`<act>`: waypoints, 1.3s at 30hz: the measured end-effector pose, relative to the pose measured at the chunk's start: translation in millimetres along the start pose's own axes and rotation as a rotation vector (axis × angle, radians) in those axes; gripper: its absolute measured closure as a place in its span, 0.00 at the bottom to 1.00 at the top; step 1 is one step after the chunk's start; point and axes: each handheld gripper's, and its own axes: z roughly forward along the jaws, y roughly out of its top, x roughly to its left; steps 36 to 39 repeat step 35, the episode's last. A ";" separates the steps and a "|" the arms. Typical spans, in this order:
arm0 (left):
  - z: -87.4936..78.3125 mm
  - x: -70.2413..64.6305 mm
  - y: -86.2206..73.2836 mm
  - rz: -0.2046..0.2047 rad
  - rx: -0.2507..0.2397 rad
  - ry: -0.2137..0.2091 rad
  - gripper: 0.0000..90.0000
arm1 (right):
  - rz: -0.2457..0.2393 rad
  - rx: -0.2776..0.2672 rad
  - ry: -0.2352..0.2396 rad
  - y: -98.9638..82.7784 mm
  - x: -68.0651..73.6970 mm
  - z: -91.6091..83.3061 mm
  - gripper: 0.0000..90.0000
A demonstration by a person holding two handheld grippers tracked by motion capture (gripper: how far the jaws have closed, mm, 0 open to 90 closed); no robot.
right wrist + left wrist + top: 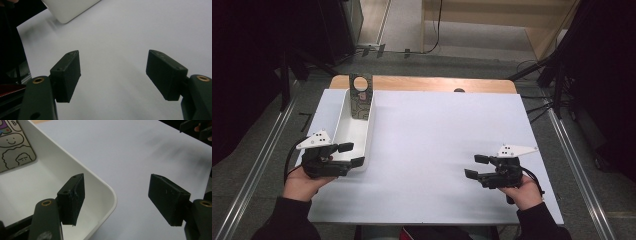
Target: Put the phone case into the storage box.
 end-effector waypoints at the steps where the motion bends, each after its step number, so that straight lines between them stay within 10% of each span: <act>1: -0.2 -0.2 -1.1 -0.002 0.000 0.003 0.32 | 0.000 0.001 0.000 -0.1 -0.1 -0.1 0.30; 39: -6.3 -0.7 -12.7 -0.003 -0.028 0.047 0.32 | -0.003 0.006 0.002 -1.8 -0.1 1.4 0.30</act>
